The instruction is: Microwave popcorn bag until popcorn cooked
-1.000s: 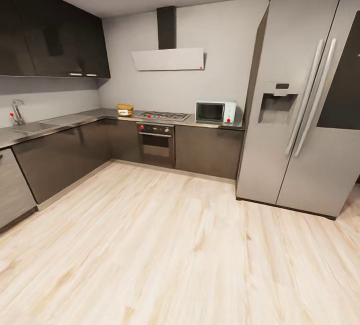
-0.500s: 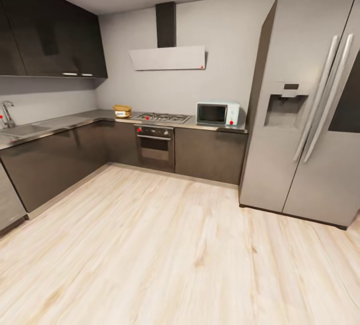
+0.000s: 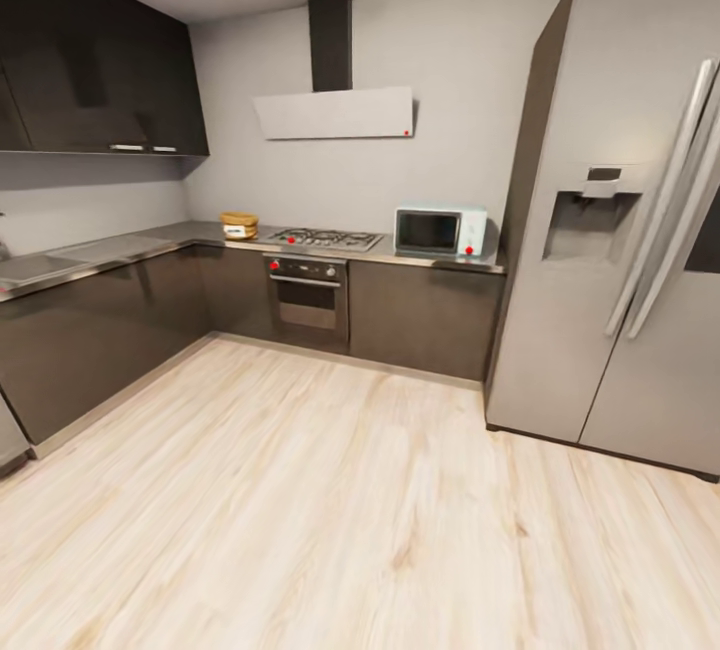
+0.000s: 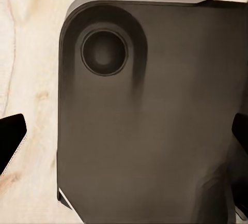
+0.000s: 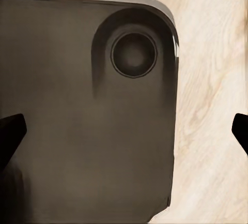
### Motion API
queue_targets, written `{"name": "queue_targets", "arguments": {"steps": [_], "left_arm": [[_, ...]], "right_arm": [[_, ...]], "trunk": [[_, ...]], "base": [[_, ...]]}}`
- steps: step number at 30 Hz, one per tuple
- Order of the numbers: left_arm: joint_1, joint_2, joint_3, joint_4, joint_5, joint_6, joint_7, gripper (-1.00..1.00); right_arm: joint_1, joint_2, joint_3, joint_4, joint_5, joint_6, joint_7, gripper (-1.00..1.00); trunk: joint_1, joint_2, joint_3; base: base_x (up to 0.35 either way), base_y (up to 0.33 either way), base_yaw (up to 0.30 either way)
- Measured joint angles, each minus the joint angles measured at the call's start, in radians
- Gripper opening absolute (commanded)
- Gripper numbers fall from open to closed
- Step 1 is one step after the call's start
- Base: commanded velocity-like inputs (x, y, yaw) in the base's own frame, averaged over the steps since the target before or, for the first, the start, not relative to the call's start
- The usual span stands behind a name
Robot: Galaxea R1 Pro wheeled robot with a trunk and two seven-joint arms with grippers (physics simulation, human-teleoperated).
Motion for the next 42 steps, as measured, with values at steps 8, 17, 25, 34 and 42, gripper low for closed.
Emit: {"name": "queue_targets", "arguments": {"steps": [8, 17, 25, 34, 42], "left_arm": [[0.000, 0.001, 0.000, 0.000, -0.001, -0.004, 0.000, 1.00], [0.000, 0.001, 0.000, 0.000, 0.000, -0.003, 0.000, 1.00], [0.000, 0.001, 0.000, 0.000, 0.000, -0.003, 0.000, 1.00], [0.000, 0.001, 0.000, 0.000, 0.000, -0.003, 0.000, 1.00], [0.000, 0.001, 0.000, 0.001, 0.000, -0.003, 0.000, 1.00]], "right_arm": [[0.000, 0.001, 0.002, 0.000, 0.003, -0.020, 0.000, 1.00], [0.000, 0.001, 0.003, 0.000, 0.006, -0.020, 0.000, 1.00], [0.000, 0.000, 0.005, 0.000, 0.007, -0.020, 0.000, 1.00], [0.000, 0.000, 0.005, 0.000, 0.007, -0.020, 0.000, 1.00], [0.000, 0.001, 0.005, 0.000, 0.007, -0.020, 0.000, 1.00]], "trunk": [[0.000, 0.000, 0.000], [0.000, 0.000, 0.000], [0.000, 0.000, 0.000], [0.000, 0.000, 0.000], [0.000, 0.000, 0.000]], "base": [[0.326, 0.000, 0.000], [0.326, 0.000, 0.000], [0.326, 0.000, 0.000], [0.326, 0.000, 0.000], [0.326, 0.000, 0.000]]}}
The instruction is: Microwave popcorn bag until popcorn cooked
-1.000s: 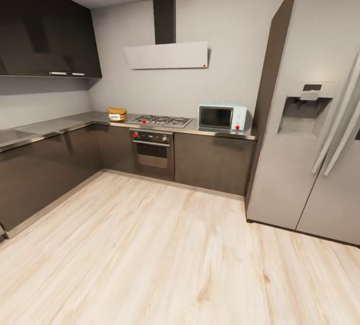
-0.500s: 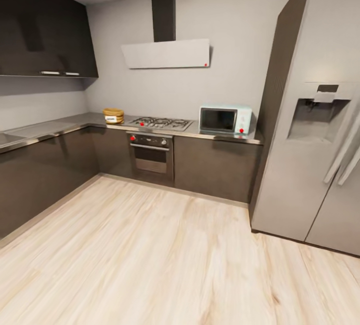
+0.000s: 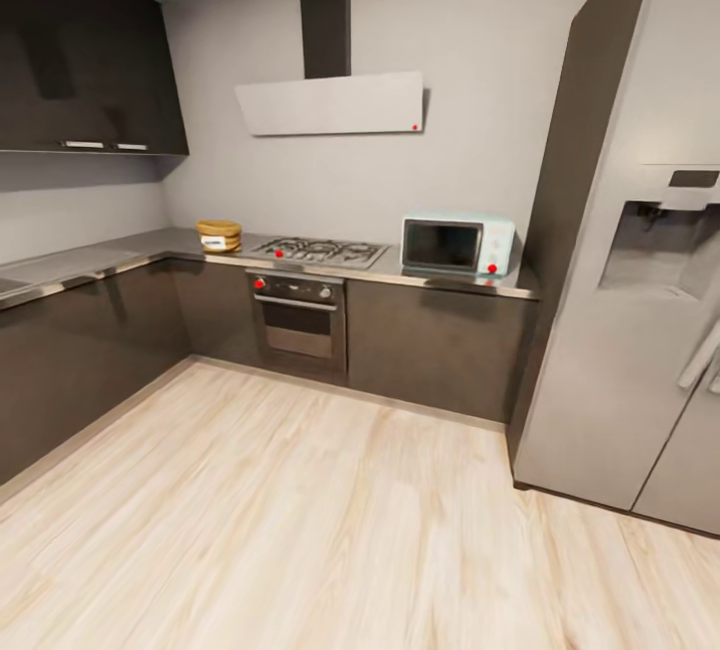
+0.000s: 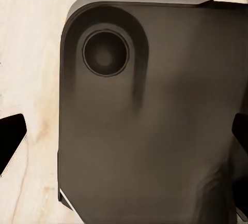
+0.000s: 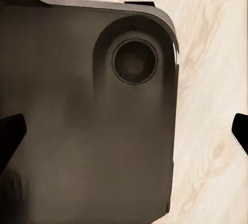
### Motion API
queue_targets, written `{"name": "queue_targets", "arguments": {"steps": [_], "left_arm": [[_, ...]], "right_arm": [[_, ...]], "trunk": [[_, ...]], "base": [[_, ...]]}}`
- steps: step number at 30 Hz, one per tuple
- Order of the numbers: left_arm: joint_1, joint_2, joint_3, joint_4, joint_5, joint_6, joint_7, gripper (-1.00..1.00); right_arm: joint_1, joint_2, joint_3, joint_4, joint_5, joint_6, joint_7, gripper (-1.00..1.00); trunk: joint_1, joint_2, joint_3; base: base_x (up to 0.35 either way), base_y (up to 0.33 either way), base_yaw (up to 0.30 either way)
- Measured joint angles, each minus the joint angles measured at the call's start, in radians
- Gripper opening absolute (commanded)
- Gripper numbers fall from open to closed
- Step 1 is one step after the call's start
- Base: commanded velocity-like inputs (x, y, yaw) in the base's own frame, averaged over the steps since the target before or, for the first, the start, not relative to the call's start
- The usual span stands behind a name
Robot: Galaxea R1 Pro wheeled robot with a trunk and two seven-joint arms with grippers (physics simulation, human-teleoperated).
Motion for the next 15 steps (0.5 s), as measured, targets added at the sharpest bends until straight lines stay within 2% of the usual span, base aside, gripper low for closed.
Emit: {"name": "queue_targets", "arguments": {"steps": [15], "left_arm": [[0.000, 0.000, 0.000, -0.001, 0.000, 0.000, 0.000, 1.00]], "right_arm": [[0.000, 0.000, -0.001, 0.000, -0.001, 0.000, 0.000, 1.00]], "trunk": [[0.000, 0.000, 0.000]], "base": [[0.326, 0.000, 0.000]]}}
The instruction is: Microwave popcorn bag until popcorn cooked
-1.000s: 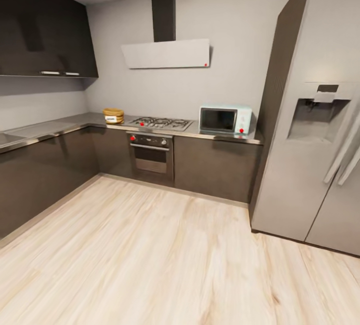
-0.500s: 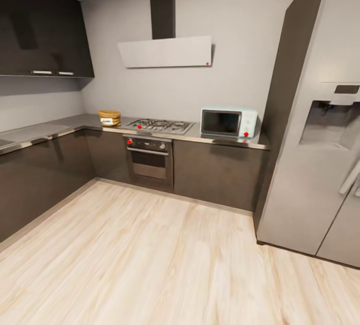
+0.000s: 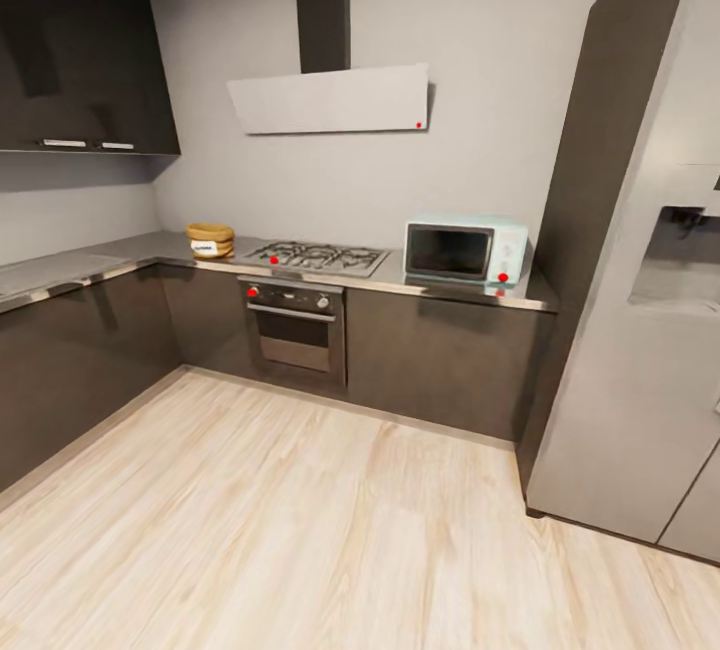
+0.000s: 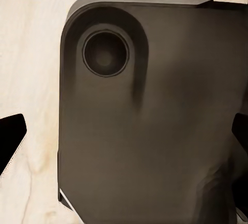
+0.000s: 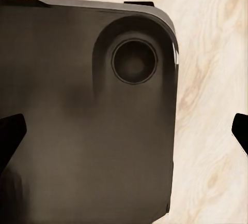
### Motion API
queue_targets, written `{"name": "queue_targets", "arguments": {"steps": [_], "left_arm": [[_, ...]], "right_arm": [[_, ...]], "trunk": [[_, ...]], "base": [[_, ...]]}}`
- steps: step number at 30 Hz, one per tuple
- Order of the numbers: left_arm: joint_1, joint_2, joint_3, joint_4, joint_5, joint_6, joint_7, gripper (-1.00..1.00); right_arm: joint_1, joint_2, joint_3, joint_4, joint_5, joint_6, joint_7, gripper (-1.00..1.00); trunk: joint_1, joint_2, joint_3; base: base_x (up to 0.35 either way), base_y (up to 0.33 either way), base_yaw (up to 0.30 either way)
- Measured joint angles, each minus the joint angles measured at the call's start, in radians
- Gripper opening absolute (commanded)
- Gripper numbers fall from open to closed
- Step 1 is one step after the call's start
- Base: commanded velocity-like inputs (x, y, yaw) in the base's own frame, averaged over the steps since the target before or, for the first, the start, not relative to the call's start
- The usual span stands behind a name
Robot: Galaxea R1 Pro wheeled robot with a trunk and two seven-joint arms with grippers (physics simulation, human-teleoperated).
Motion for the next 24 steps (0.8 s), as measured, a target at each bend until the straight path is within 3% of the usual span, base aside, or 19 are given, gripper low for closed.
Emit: {"name": "queue_targets", "arguments": {"steps": [24], "left_arm": [[0.000, 0.000, 0.000, 0.000, 0.000, 0.000, 0.000, 1.00]], "right_arm": [[0.000, 0.000, 0.000, 0.000, 0.000, 0.000, 0.000, 1.00]], "trunk": [[0.000, 0.000, 0.000]], "base": [[0.326, 0.000, -0.002]]}}
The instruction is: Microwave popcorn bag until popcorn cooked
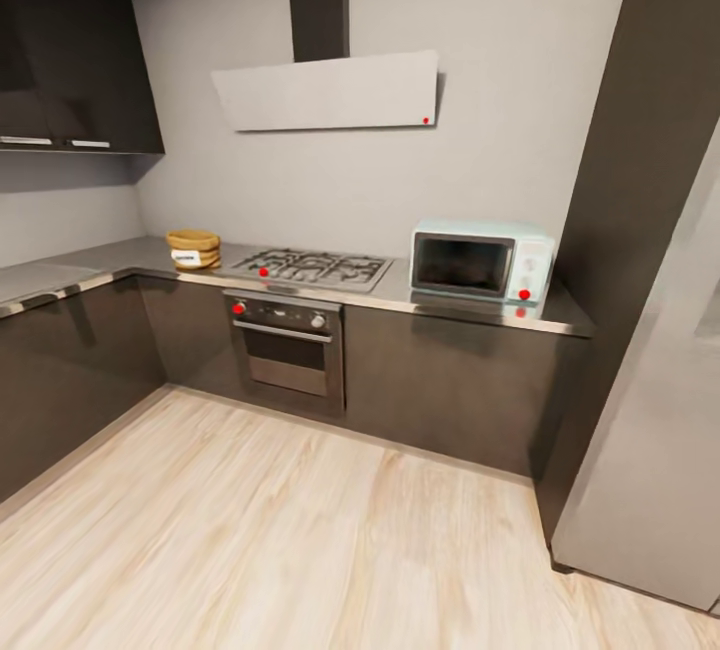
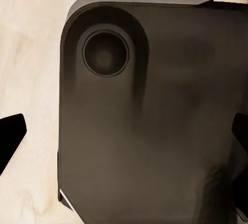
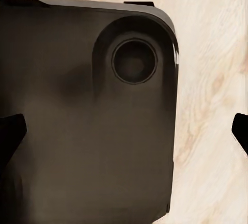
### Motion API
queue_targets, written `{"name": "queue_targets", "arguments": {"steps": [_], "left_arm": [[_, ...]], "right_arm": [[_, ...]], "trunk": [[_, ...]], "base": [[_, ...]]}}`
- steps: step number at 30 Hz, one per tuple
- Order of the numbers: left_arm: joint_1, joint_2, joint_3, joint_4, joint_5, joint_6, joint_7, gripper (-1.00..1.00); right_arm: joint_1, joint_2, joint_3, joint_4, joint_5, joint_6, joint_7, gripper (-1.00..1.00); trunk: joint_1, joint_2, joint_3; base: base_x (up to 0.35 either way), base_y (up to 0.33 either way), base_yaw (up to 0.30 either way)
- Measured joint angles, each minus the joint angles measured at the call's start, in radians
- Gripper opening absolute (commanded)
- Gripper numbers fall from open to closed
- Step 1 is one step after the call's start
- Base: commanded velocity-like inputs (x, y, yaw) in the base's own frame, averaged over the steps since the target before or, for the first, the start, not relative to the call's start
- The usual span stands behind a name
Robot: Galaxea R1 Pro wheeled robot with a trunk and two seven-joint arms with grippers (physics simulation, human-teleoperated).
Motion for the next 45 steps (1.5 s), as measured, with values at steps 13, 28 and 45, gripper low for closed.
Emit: {"name": "queue_targets", "arguments": {"steps": [13, 28, 45], "left_arm": [[0.000, 0.000, 0.000, 0.000, 0.000, 0.000, 0.000, 1.00], [0.000, 0.000, 0.000, 0.000, 0.000, 0.000, 0.000, 1.00], [0.000, 0.000, 0.000, 0.000, 0.000, -0.001, 0.000, 1.00]], "right_arm": [[0.000, 0.000, 0.000, 0.000, 0.000, 0.000, 0.000, 1.00], [0.000, 0.000, 0.000, 0.000, 0.000, 0.000, 0.000, 1.00], [0.000, 0.000, 0.000, 0.000, 0.000, 0.000, 0.000, 1.00]], "trunk": [[0.000, 0.000, 0.000], [0.000, 0.000, 0.000], [0.001, 0.000, 0.000]], "base": [[0.326, 0.056, -0.222], [0.326, 0.099, -0.241], [0.105, 0.028, -0.241]]}}
